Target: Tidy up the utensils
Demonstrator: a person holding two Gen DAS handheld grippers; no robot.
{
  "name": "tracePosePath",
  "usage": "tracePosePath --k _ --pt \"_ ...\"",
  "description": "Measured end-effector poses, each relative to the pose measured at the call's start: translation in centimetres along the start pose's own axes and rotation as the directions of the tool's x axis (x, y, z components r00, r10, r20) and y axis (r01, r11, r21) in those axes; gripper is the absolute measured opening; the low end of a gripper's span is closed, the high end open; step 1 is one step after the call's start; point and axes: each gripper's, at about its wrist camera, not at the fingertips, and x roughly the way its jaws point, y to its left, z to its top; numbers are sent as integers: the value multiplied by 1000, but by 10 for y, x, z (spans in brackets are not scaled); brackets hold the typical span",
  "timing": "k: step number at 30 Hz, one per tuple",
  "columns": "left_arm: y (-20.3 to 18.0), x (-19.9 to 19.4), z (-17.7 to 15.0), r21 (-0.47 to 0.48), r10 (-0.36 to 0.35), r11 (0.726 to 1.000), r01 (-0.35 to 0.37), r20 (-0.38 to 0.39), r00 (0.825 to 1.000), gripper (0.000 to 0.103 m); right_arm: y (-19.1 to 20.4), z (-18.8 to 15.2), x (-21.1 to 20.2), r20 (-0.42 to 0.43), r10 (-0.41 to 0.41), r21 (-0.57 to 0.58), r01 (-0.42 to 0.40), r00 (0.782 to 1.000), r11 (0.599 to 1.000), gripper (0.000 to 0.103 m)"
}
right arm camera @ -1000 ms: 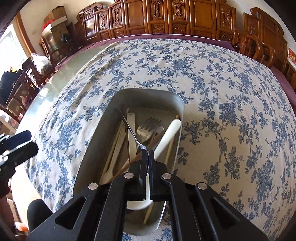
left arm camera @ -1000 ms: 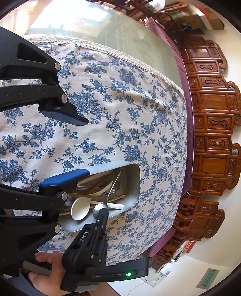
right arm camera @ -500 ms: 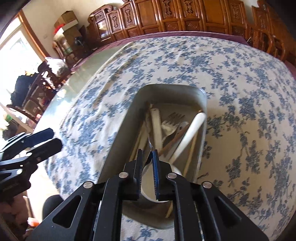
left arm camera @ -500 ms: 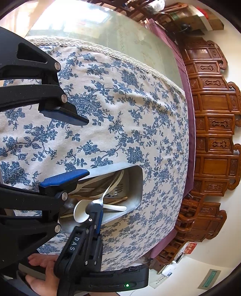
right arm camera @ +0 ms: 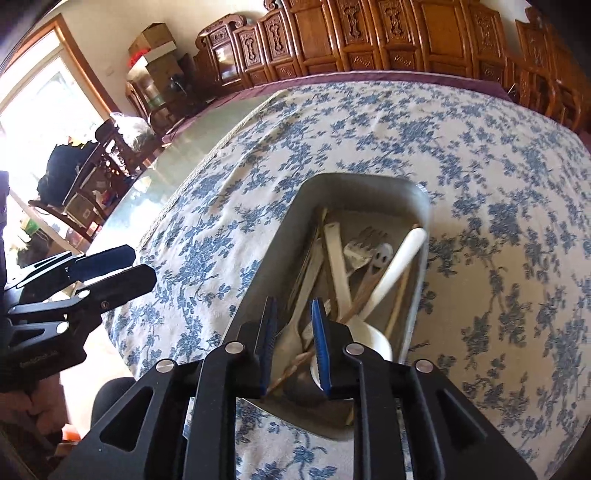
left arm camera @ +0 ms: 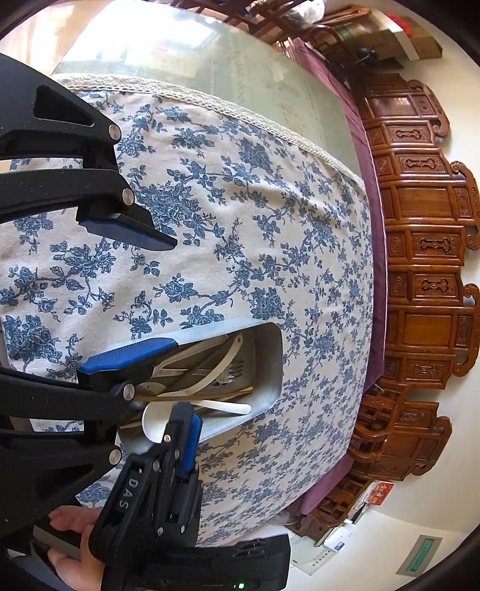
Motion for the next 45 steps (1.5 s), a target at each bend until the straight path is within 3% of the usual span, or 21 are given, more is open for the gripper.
tracePosePath --k 6,9,12,15,18,25,28,45 --pt "-13 -13 0 9 1 1000 -1 23 1000 46 -8 -10 -37 71 -45 -28 47 996 998 23" --pt "-22 -22 -1 17 0 1000 0 40 999 47 -10 -17 -60 121 -77 -39 82 990 996 32" --pt "-31 -33 -5 20 6 1000 -8 70 998 70 -14 -25 -81 160 -99 -33 106 982 994 37" --pt "-40 -41 -8 26 15 1000 -18 82 997 77 -18 -32 -99 190 -134 -22 141 973 990 48" --pt "-47 -49 -13 17 24 1000 -26 102 994 94 -24 -43 -118 217 -156 -7 162 964 987 56" --pt "-65 -63 -26 11 39 999 -40 113 993 95 -30 -67 -159 283 -218 31 218 934 975 93" --pt "-75 -72 -34 13 58 998 -60 125 990 95 -28 -77 -177 308 -238 36 238 921 971 100" --pt "-117 -142 -77 47 46 997 -57 215 975 95 -11 -133 -255 408 -307 78 302 860 950 100"
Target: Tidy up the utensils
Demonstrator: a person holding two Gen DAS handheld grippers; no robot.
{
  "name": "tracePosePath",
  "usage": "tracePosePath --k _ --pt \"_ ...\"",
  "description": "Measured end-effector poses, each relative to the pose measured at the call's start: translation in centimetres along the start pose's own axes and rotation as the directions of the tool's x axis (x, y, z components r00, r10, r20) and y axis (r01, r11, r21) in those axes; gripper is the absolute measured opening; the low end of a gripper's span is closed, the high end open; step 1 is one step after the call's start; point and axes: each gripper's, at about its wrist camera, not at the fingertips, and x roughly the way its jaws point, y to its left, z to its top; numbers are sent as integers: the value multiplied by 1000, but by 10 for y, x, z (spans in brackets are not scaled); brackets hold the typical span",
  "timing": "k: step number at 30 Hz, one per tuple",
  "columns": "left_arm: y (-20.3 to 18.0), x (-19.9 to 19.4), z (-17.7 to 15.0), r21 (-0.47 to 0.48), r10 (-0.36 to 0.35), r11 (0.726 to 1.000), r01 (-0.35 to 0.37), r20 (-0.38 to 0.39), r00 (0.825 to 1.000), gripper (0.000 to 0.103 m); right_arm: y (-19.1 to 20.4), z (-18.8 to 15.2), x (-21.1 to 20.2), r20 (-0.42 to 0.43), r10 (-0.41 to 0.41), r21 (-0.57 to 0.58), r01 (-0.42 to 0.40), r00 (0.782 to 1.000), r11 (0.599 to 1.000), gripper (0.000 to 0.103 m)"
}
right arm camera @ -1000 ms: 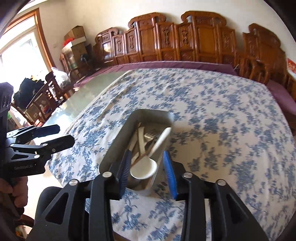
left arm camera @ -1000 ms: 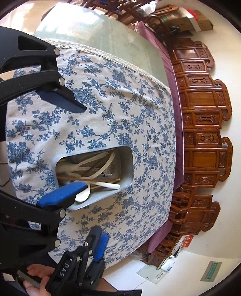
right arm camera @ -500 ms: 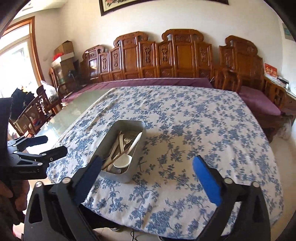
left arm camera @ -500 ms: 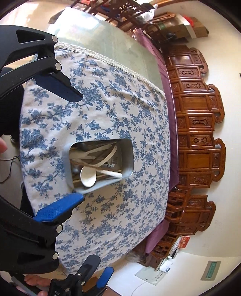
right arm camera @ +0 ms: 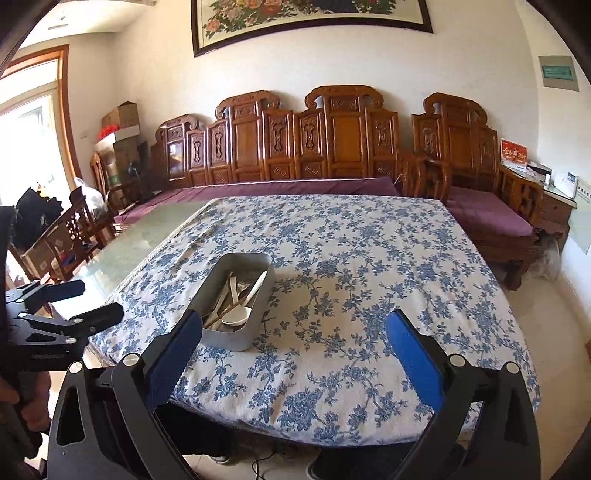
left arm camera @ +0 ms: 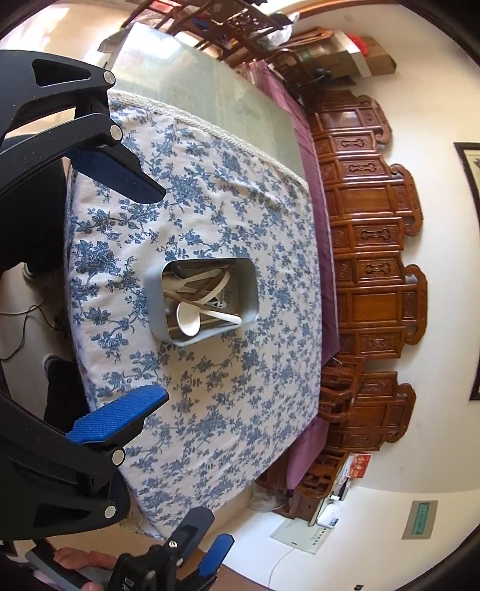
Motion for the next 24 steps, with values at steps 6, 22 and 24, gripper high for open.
tracePosePath --k 6,22,24 --pt "-7 -30 8 -4 7 1000 -7 50 999 95 2 8 -23 40 -15 -5 15 999 1000 100" --pt "-21 -100 37 -24 0 1000 6 220 975 95 11 48 -94 202 -40 -21 45 979 999 100" --pt "-21 -106 39 -25 5 1000 2 241 971 95 13 51 -101 220 -42 -24 48 975 999 100"
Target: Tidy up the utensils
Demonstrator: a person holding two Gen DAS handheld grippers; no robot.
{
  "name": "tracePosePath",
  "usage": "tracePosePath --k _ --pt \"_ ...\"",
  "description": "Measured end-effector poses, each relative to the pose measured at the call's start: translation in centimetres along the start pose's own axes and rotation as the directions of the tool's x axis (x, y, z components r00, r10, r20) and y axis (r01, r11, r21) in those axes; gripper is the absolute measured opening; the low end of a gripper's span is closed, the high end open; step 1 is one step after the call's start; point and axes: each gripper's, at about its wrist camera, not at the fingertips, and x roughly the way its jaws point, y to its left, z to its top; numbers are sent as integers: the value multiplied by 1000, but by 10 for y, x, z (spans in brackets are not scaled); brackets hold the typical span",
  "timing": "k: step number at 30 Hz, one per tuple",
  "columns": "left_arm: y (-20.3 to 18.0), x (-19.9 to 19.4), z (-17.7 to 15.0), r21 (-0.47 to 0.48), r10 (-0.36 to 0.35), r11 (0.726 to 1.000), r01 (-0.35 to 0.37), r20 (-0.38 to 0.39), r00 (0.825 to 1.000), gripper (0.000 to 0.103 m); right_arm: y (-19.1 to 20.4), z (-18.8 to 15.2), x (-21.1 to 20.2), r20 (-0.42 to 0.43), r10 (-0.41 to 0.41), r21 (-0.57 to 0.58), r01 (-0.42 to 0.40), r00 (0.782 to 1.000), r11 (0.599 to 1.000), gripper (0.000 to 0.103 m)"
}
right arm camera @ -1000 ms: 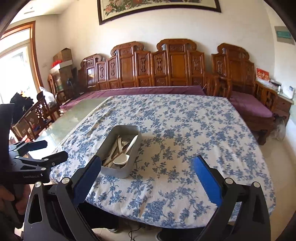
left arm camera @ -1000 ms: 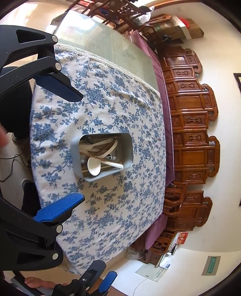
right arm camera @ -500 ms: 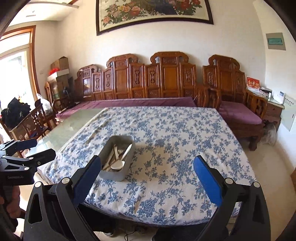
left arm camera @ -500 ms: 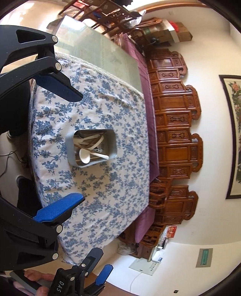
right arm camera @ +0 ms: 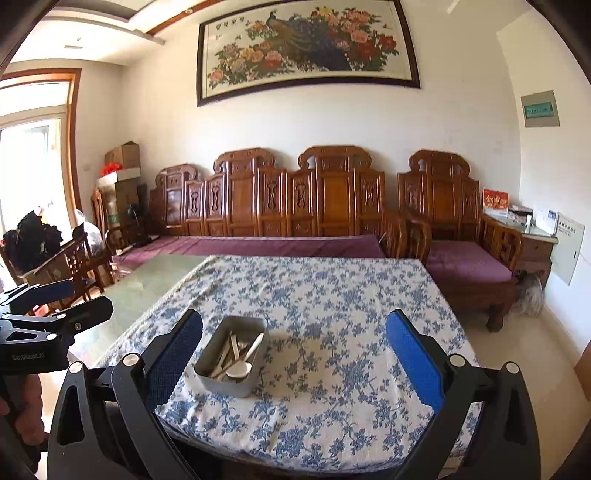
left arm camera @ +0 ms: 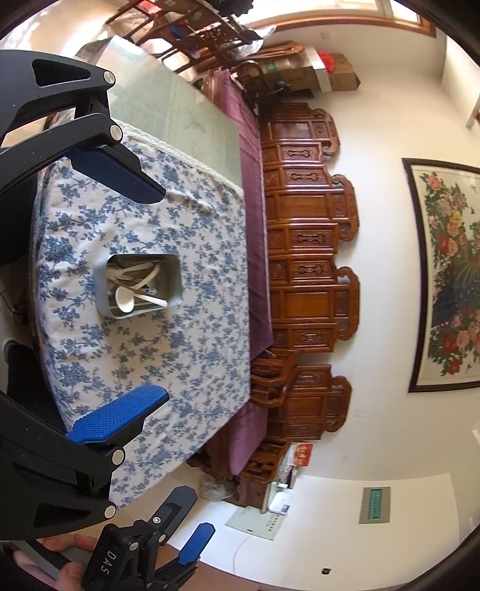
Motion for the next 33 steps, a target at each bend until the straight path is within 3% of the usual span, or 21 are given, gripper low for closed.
tracePosePath --k 7,33 --pt "0 -12 3 -10 9 1000 -8 39 999 95 2 5 -13 32 -9 -8 9 999 1000 100" --pt "1 -14 2 -19 6 1000 -5 50 999 95 1 1 -10 23 -13 -1 13 1000 1000 100"
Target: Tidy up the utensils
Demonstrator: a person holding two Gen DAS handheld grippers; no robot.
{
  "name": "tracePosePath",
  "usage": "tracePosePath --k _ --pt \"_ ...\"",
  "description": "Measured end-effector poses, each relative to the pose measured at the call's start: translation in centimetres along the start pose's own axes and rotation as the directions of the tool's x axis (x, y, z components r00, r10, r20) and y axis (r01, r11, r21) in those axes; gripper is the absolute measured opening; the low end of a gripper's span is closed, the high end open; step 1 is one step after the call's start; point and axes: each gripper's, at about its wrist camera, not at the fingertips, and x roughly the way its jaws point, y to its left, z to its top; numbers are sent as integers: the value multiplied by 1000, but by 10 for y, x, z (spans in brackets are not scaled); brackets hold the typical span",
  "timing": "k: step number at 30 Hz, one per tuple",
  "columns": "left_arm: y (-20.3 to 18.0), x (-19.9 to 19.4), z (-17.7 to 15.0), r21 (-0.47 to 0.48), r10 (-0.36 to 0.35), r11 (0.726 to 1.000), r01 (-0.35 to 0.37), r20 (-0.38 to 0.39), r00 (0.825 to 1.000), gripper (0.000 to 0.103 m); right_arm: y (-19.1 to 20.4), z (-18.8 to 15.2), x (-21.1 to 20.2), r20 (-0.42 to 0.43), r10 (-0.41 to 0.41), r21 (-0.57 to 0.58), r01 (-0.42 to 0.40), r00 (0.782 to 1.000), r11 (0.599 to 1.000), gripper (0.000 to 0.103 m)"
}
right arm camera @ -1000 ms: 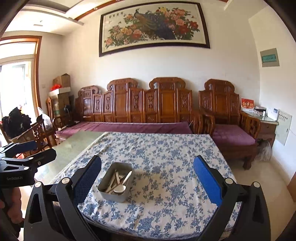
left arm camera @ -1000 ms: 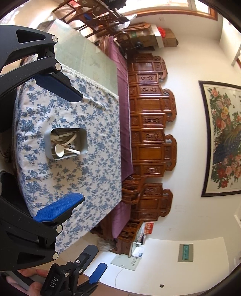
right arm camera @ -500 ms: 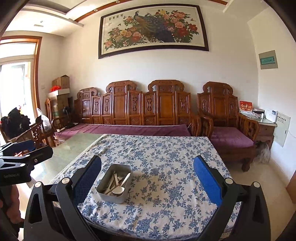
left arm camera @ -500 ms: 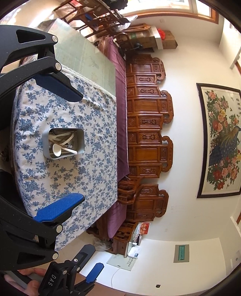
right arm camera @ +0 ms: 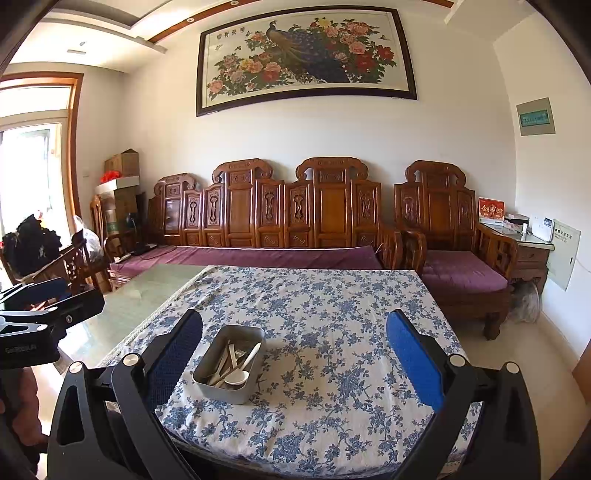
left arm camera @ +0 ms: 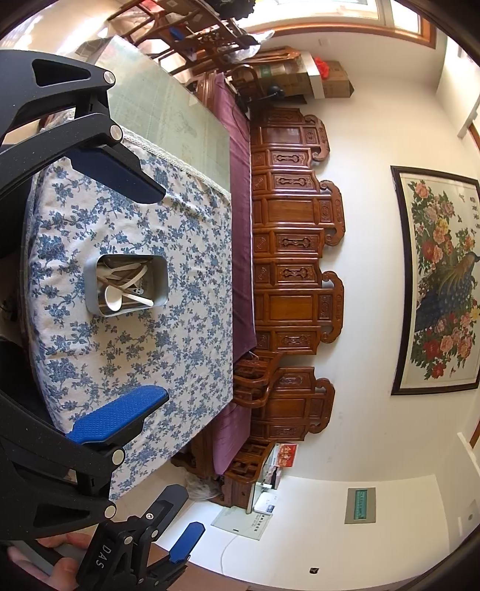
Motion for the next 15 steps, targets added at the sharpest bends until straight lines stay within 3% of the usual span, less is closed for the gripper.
tracePosePath --k 15 --pt "-3 -2 0 0 0 1000 0 9 1000 95 0 -1 1 -2 3 0 -3 1000 1000 100"
